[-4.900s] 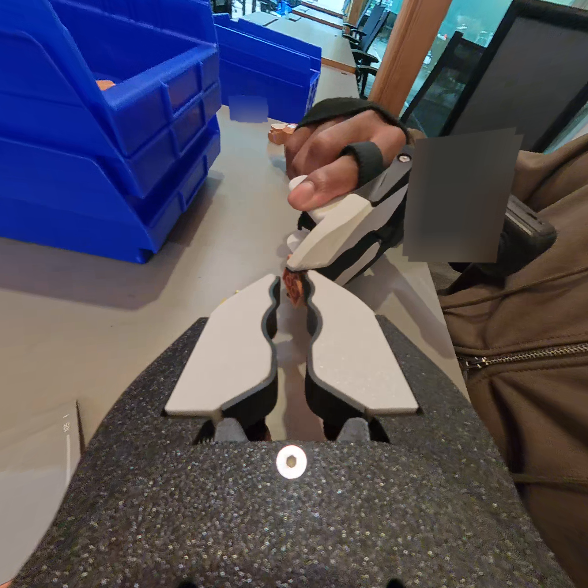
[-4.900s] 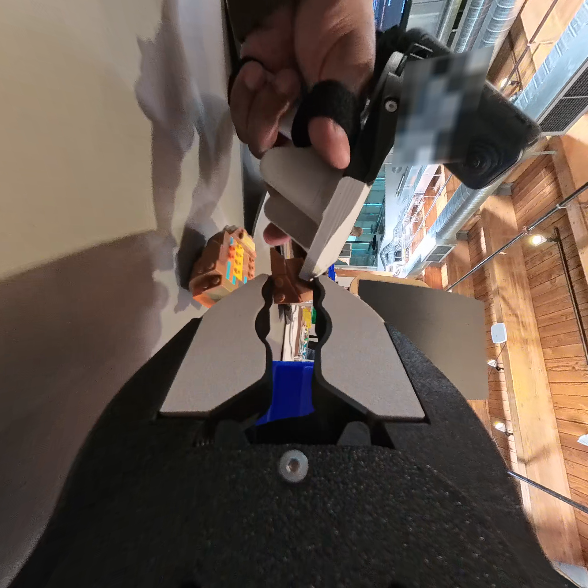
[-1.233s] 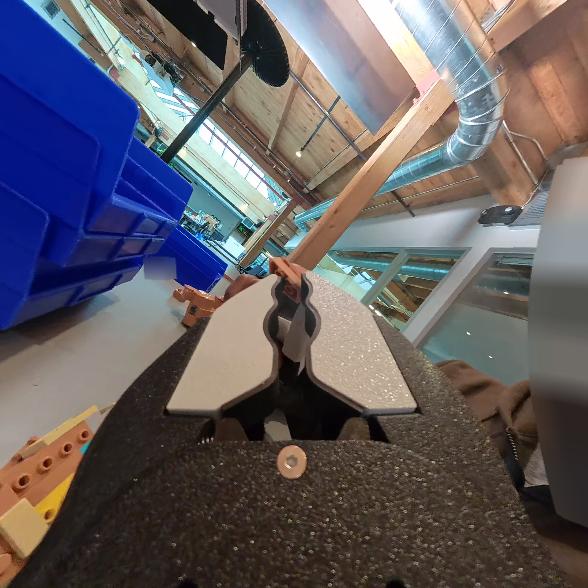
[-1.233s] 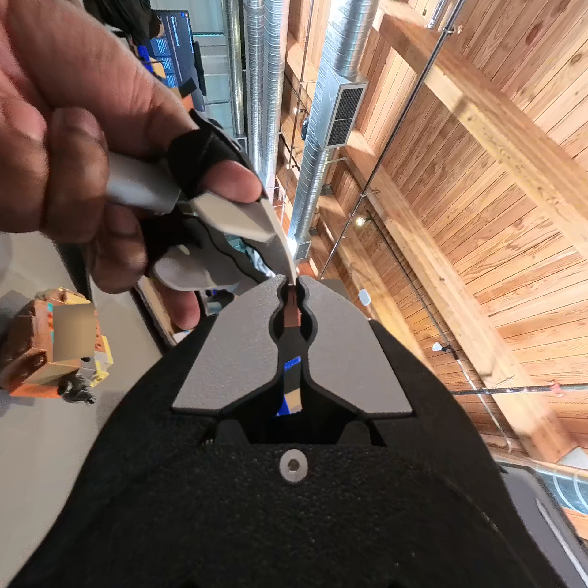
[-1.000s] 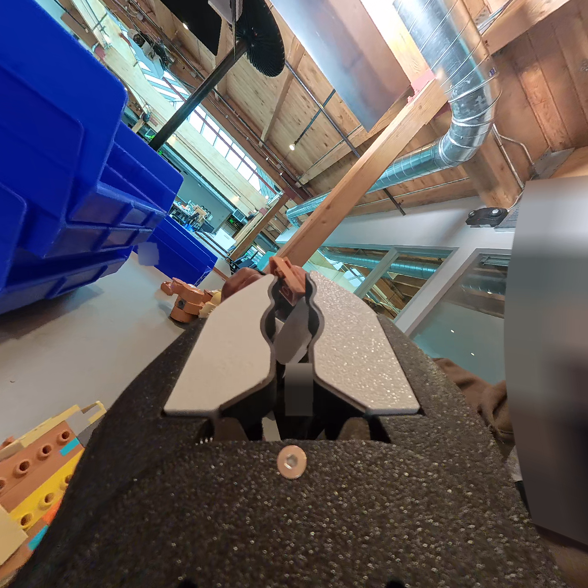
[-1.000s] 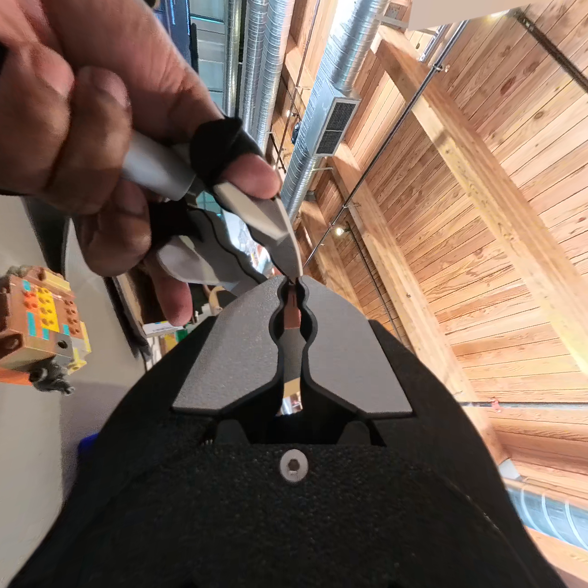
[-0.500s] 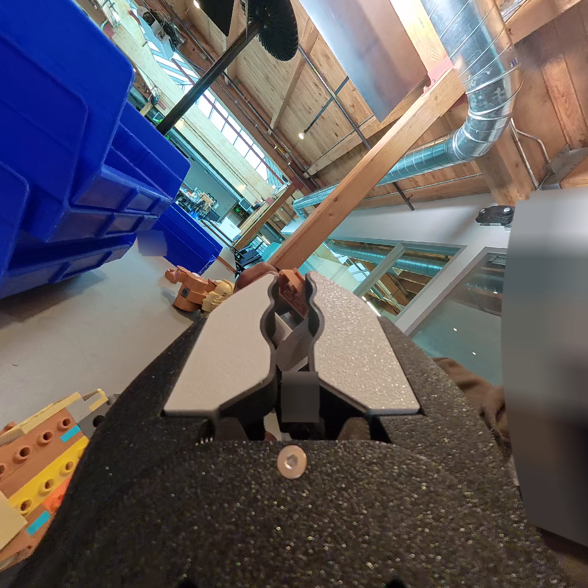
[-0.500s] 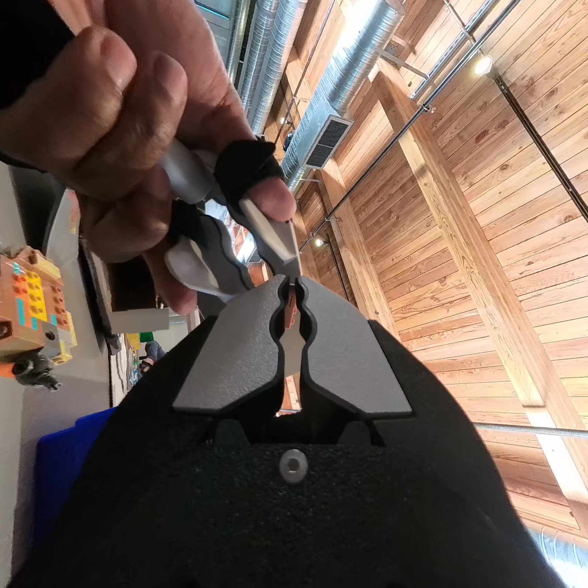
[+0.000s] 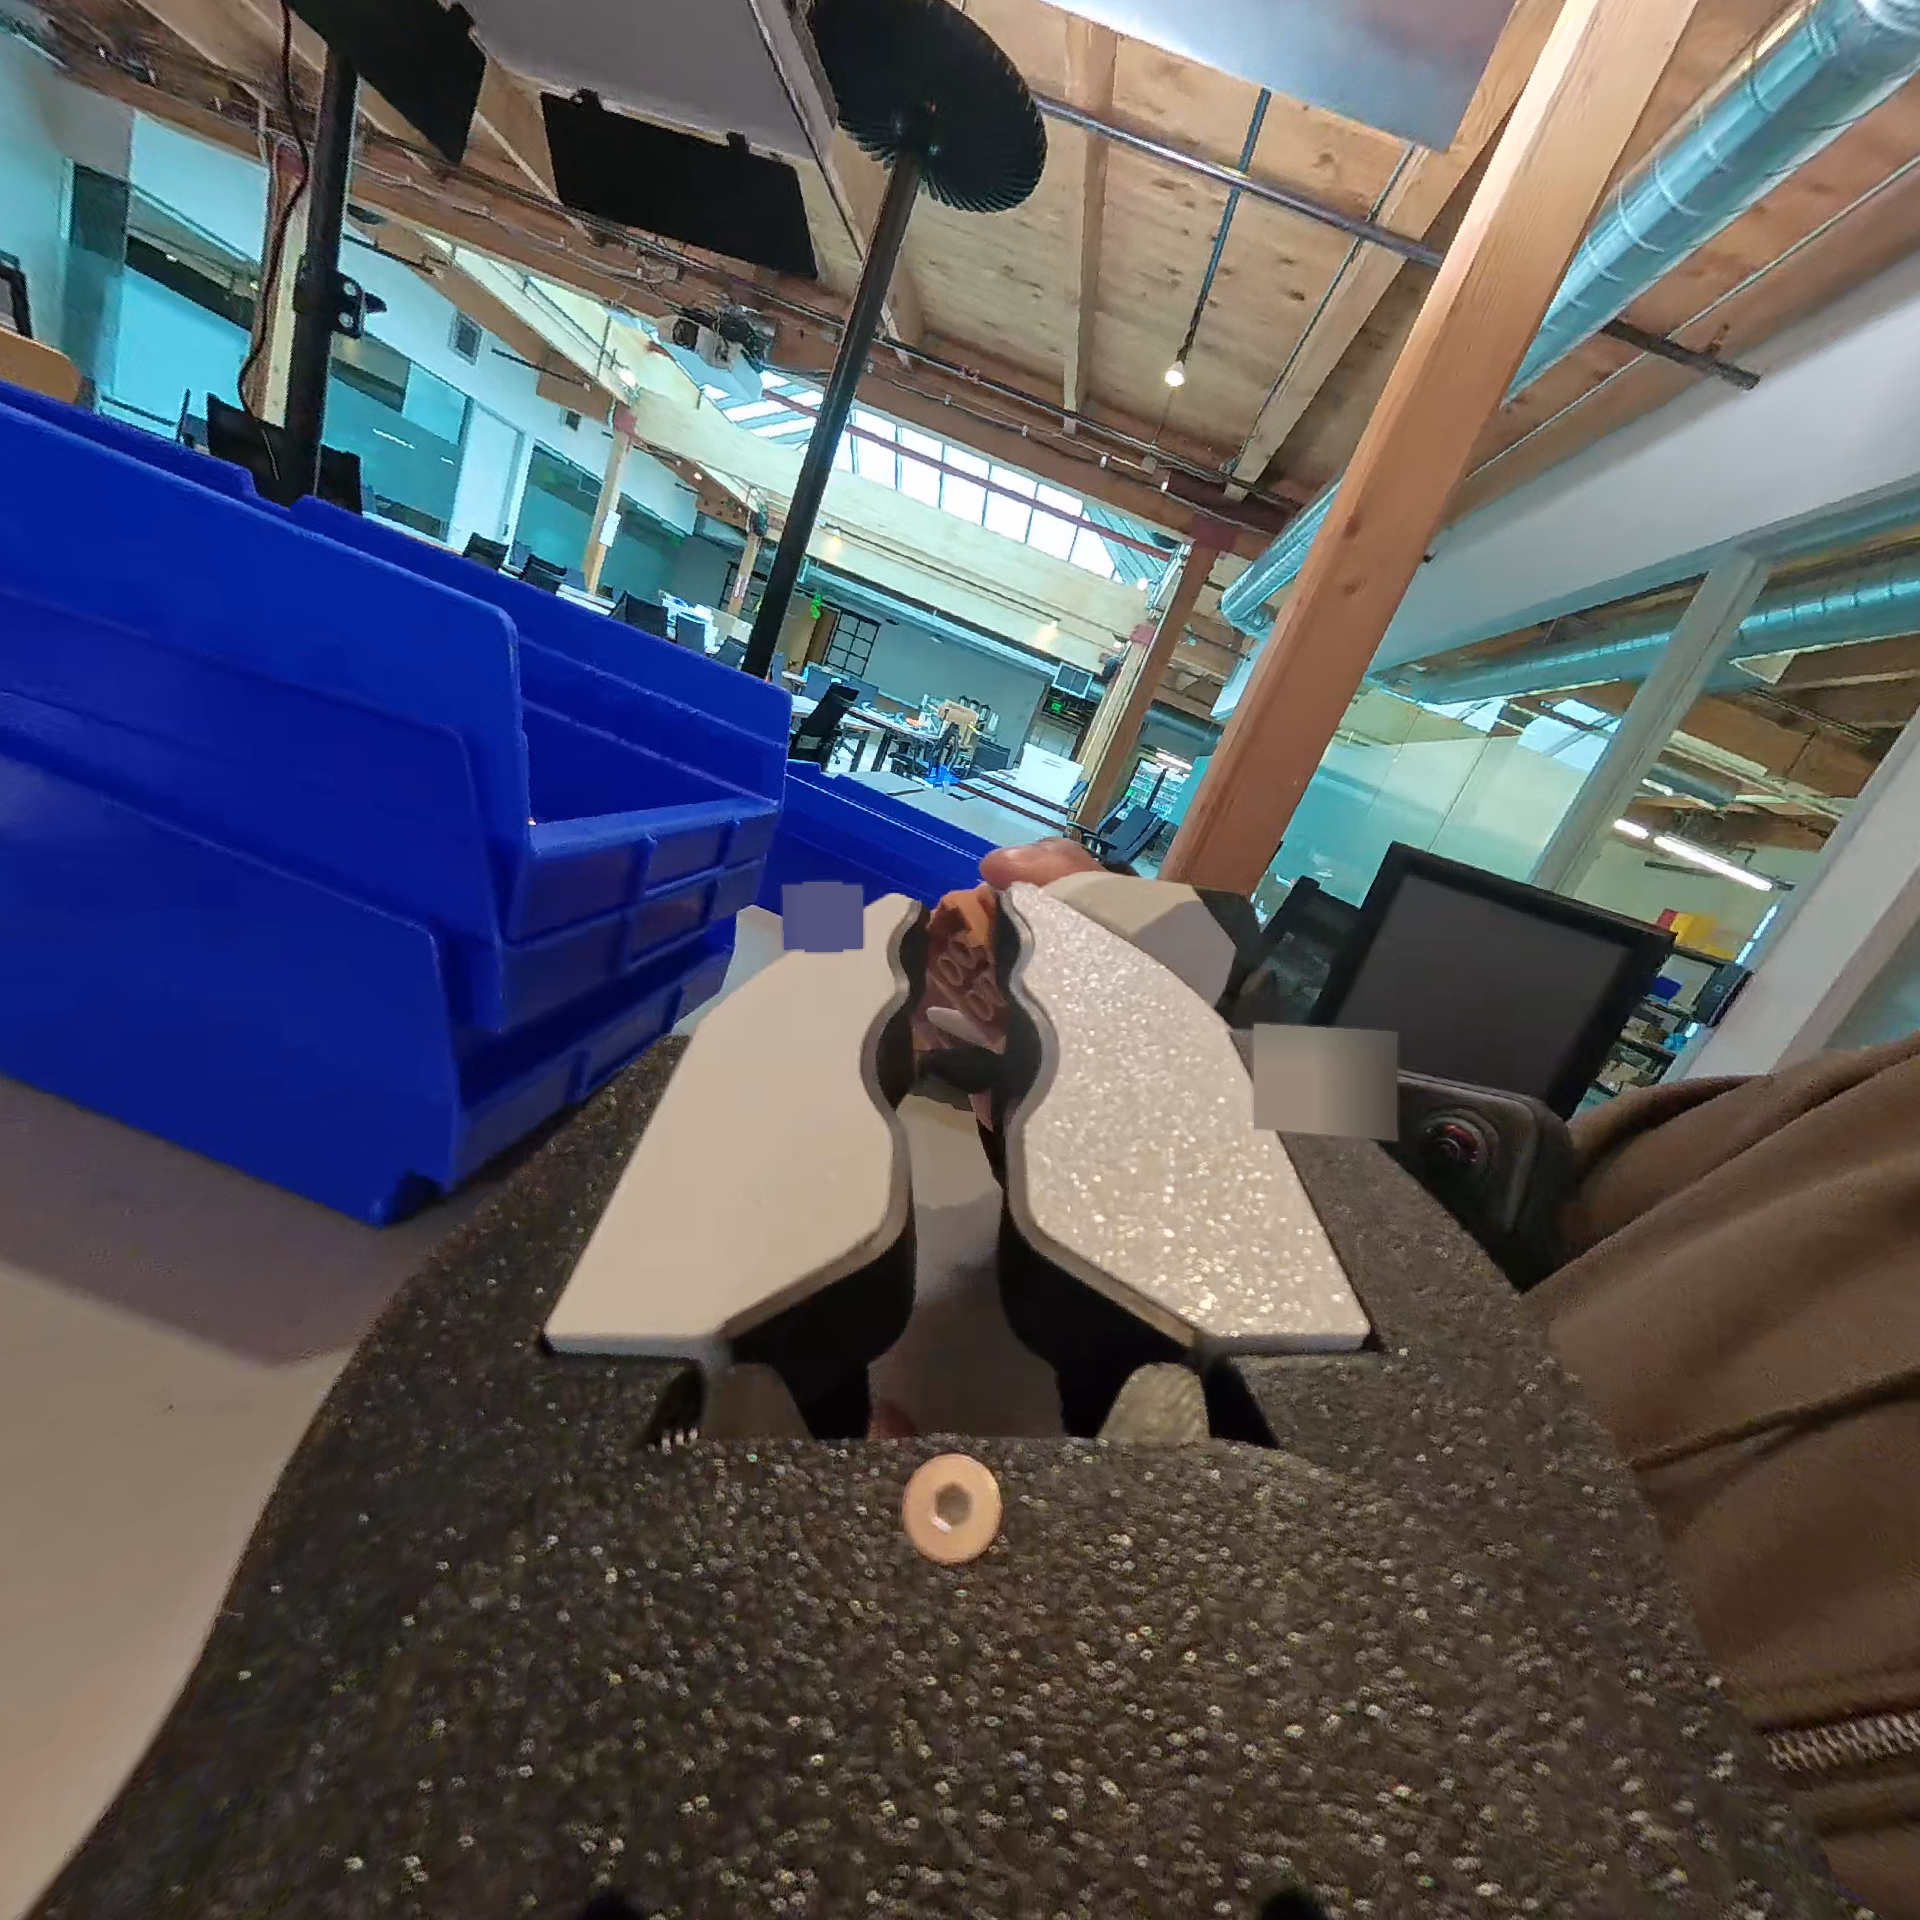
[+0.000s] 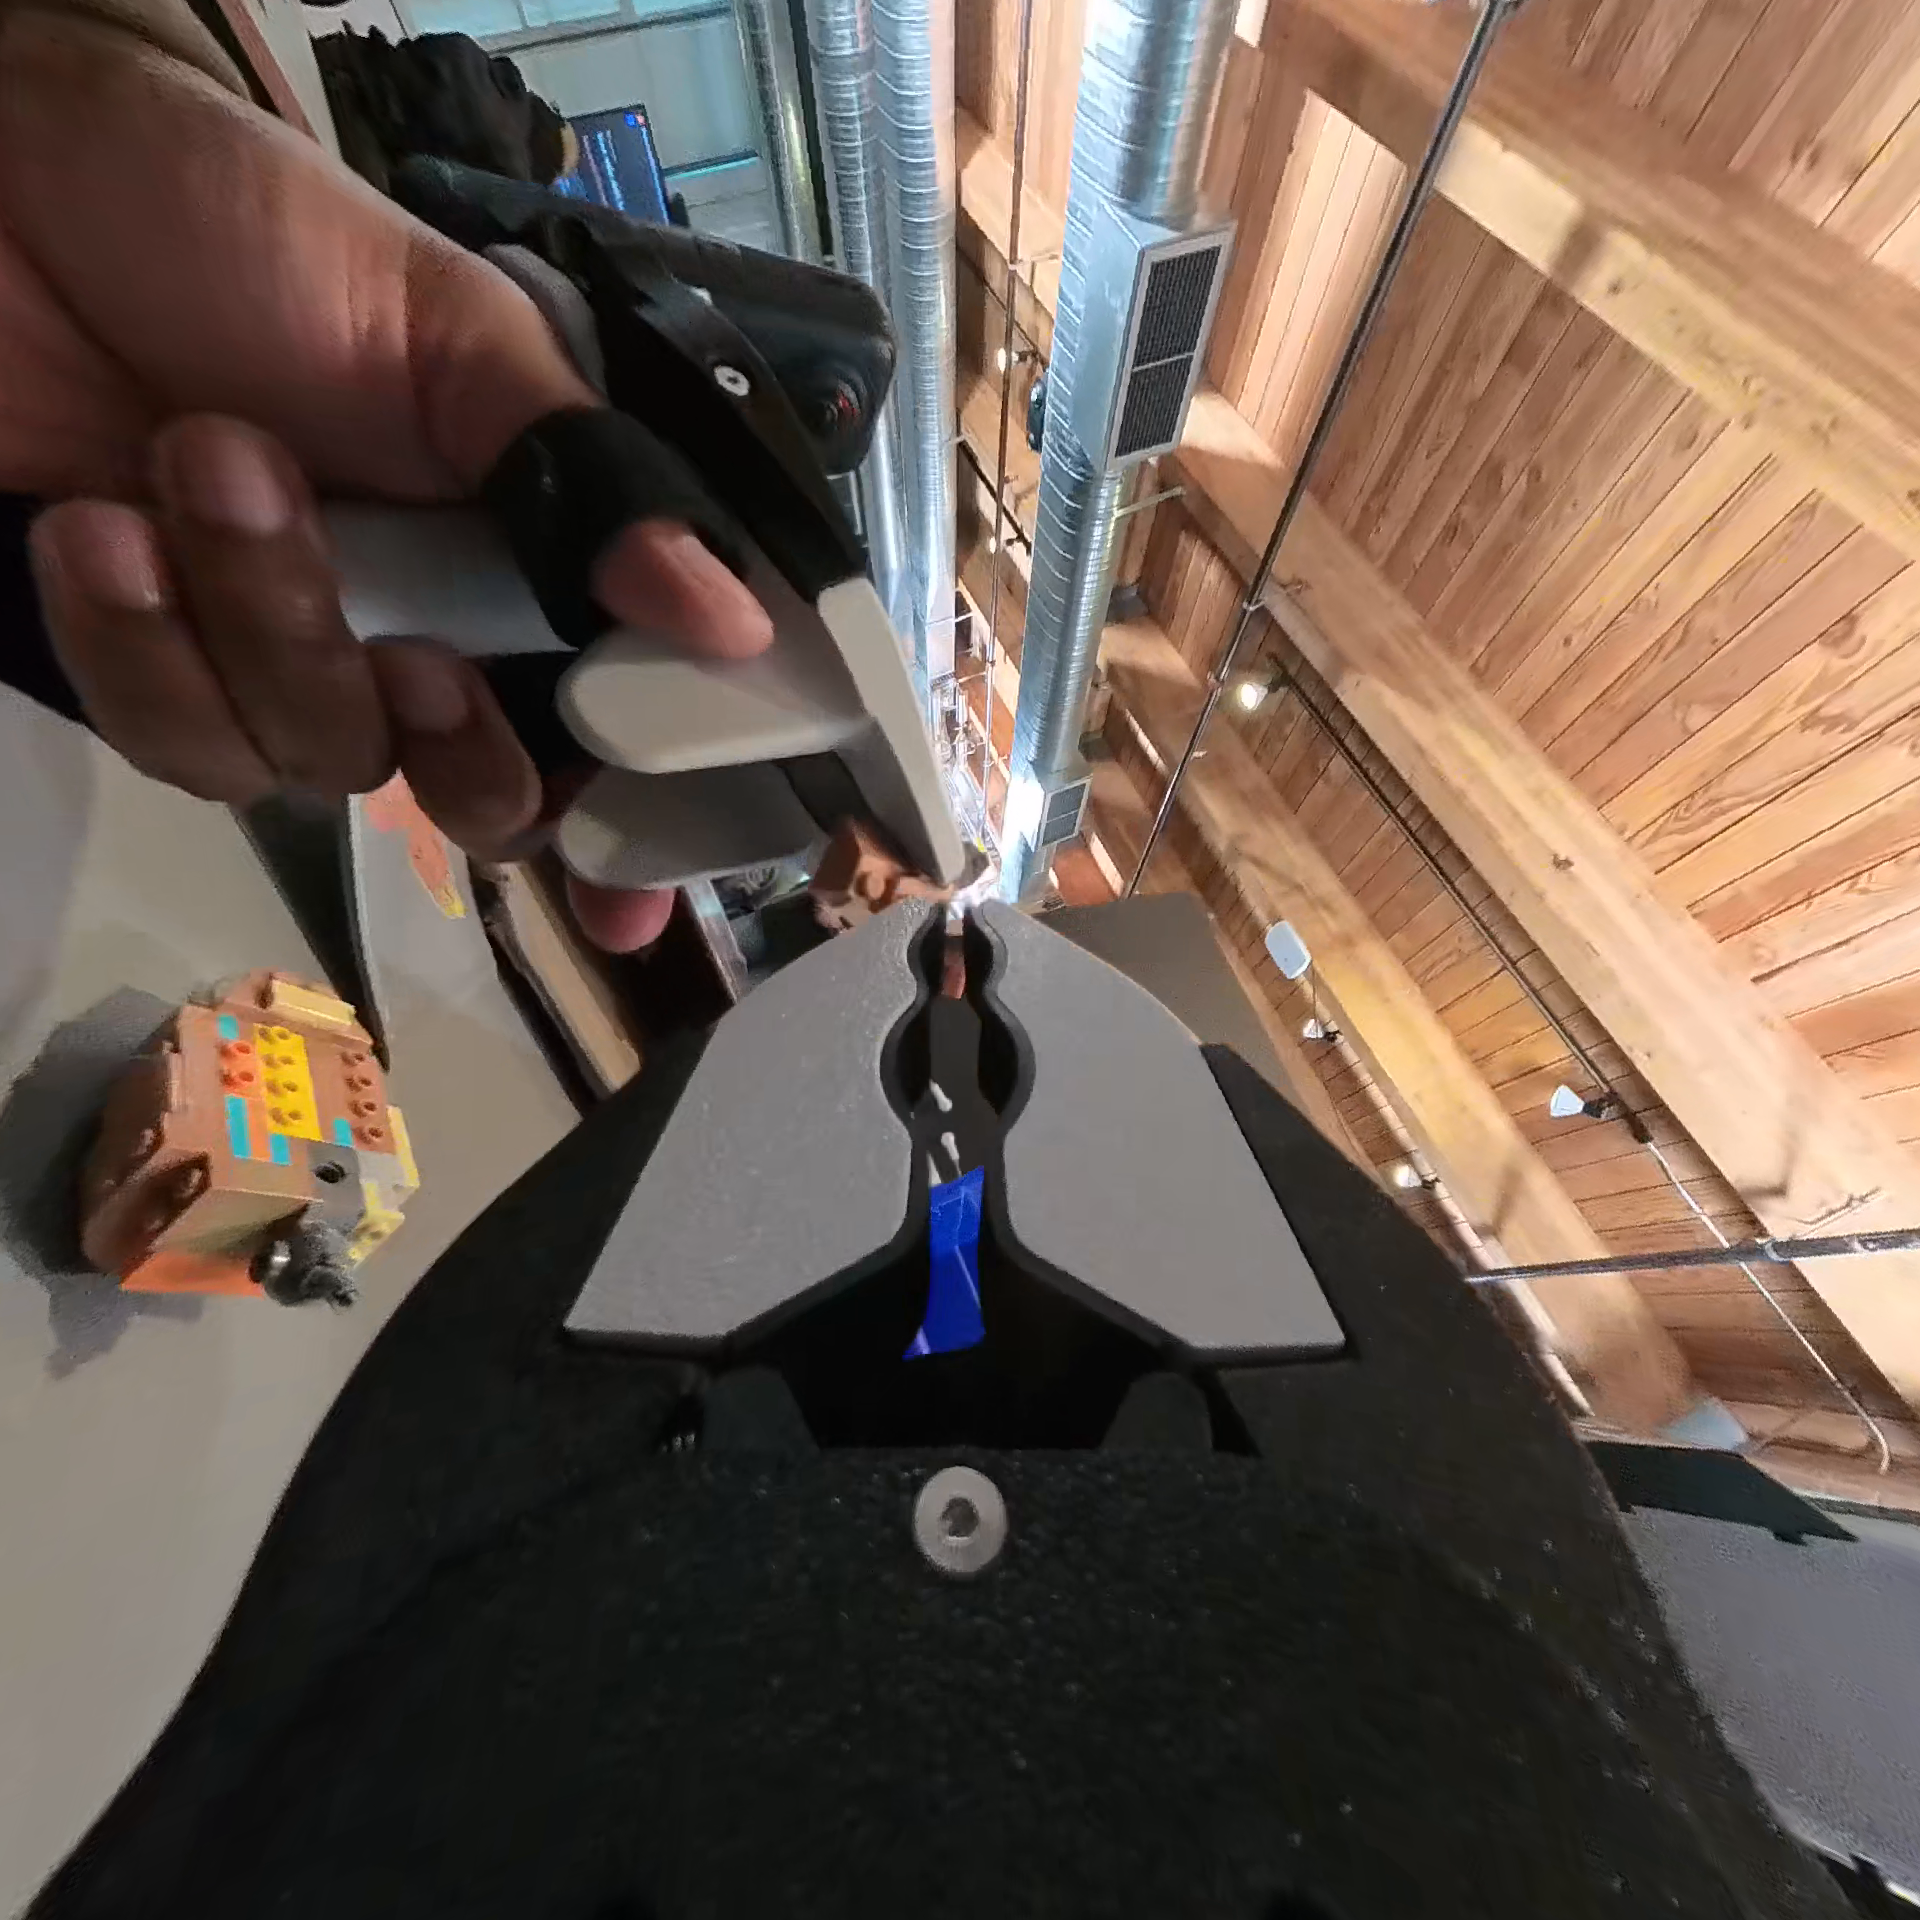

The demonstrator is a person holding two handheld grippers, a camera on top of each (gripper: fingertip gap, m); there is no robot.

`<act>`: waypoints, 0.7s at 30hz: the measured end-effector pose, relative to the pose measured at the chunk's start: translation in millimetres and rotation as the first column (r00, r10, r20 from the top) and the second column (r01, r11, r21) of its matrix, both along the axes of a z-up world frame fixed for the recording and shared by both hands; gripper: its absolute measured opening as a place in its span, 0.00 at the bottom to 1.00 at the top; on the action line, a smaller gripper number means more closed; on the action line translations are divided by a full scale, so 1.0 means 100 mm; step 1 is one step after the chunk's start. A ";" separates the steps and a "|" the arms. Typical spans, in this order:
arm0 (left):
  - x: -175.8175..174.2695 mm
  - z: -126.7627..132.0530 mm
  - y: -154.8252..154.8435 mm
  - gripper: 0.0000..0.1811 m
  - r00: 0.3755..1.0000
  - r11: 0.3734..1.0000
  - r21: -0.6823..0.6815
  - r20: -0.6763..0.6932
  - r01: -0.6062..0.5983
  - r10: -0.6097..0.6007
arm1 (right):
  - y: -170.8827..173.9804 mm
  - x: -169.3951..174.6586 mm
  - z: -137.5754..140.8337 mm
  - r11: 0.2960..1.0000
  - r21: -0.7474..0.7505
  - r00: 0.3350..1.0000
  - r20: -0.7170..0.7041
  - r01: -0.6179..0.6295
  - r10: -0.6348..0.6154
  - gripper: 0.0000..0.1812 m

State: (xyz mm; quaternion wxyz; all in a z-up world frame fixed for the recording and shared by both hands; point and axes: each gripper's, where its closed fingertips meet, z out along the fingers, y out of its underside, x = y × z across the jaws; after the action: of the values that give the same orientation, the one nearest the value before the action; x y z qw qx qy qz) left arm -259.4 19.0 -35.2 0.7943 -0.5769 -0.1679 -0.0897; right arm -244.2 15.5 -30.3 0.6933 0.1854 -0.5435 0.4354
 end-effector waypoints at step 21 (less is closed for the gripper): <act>-0.16 -0.01 -0.10 0.07 0.996 0.999 0.047 0.087 -0.021 0.017 | 1.08 -1.11 0.48 0.803 -0.512 0.822 0.567 0.303 0.051 0.09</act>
State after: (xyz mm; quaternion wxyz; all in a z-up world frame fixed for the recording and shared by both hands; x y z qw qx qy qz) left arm -275.1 8.7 -36.5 0.8007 -0.5517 -0.2053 -0.1109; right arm -355.6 123.2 18.1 0.5566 -0.2084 -0.5722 0.5652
